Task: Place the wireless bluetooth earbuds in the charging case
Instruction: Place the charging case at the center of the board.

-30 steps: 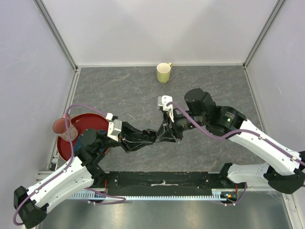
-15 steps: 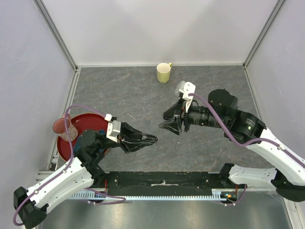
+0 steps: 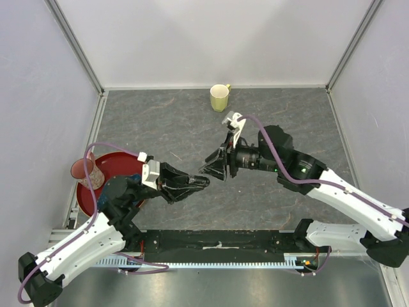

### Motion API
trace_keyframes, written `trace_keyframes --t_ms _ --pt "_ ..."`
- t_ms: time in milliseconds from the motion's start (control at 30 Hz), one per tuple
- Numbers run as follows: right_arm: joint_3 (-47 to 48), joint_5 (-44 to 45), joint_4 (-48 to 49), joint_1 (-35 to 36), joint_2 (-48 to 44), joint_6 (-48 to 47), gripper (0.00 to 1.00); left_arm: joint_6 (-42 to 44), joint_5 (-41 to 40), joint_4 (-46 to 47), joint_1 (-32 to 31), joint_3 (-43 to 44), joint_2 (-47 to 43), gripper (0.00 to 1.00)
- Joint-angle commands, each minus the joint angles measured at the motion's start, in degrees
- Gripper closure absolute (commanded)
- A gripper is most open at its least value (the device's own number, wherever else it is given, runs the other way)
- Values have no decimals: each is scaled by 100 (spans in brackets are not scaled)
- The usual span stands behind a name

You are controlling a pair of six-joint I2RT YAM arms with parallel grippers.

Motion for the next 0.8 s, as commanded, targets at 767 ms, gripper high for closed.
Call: trace_keyframes --t_ms 767 --pt "-1478 3896 -672 -1114 -1026 2411 30 -1513 -2124 -1266 -22 461 2005 98"
